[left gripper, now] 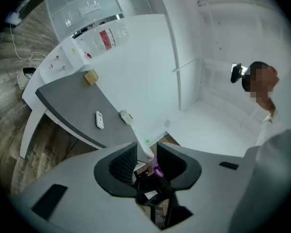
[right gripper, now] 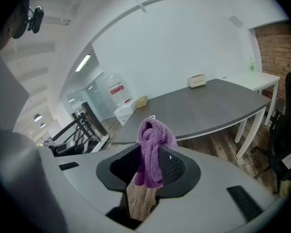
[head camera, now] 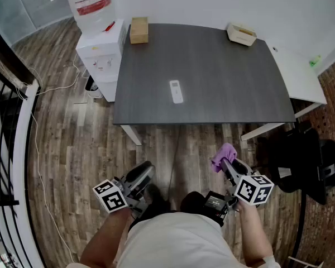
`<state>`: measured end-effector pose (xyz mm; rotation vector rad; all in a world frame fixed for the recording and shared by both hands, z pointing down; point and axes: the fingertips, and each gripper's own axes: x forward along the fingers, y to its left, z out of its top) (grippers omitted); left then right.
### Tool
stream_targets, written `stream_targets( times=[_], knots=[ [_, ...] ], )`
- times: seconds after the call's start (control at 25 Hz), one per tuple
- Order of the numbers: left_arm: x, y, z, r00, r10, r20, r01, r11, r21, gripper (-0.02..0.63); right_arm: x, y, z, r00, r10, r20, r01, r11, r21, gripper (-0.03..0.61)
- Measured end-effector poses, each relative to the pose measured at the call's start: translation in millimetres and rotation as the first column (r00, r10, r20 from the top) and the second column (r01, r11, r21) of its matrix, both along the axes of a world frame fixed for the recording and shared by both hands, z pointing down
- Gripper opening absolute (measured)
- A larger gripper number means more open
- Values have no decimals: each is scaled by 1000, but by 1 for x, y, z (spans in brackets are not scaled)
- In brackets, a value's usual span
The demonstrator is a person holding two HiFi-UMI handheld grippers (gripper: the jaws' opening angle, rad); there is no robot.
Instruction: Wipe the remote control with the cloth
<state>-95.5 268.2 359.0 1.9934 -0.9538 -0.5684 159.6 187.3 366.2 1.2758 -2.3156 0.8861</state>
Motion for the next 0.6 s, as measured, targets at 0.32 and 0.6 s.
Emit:
stream_targets(
  times=[0.32,0.6],
  knots=[
    [5,-52,20,998,11,68,-7,999,-48,112,-1,-64,19,999,-31,-24,30,999,-33,109],
    [31,-134,51,948,-18,317,40,997,-61,147,-20,-160,42,949,-277,-152,273,961,-51,109]
  ],
)
